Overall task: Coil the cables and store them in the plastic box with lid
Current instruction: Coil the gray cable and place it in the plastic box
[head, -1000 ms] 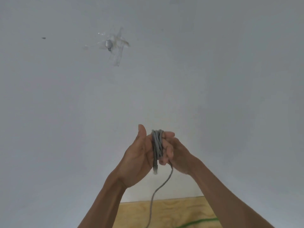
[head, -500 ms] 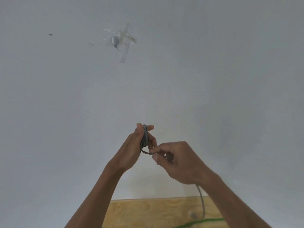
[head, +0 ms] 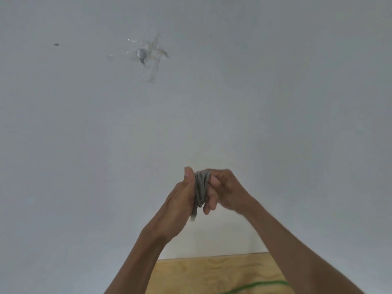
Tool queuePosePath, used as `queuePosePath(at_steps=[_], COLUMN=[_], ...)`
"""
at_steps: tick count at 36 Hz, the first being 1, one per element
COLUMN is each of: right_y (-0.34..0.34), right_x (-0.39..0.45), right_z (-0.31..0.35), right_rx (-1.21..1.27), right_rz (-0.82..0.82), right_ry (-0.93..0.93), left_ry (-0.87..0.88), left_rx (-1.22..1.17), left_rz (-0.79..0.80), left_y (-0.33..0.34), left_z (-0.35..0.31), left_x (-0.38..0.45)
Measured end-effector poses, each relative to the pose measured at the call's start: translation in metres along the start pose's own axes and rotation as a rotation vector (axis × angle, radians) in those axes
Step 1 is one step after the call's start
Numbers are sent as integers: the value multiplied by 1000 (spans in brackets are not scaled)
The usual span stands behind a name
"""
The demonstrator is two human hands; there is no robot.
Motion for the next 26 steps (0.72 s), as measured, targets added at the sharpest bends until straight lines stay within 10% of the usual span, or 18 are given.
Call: queuePosePath(at_steps=[14,26], right_y=[36,10], right_x=[-43,3], right_z=[13,87], right_rx=[-528,-968], right_rz=[-50,378], right_ry=[5,-147], left_ry=[52,-90], left_rx=[346,231], left_rz=[-219,-65], left_y=[-42,-20], left_z=[7,31], left_x=[10,-1])
Point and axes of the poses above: each hand's wrist, its own x-axis towards the middle knuckle, its own y-axis out of the palm, z = x × y, the point moved 7 cm from there along x, towards the middle knuckle, and after that the axes turned 9 degrees about -y, right-handed, at the moved point
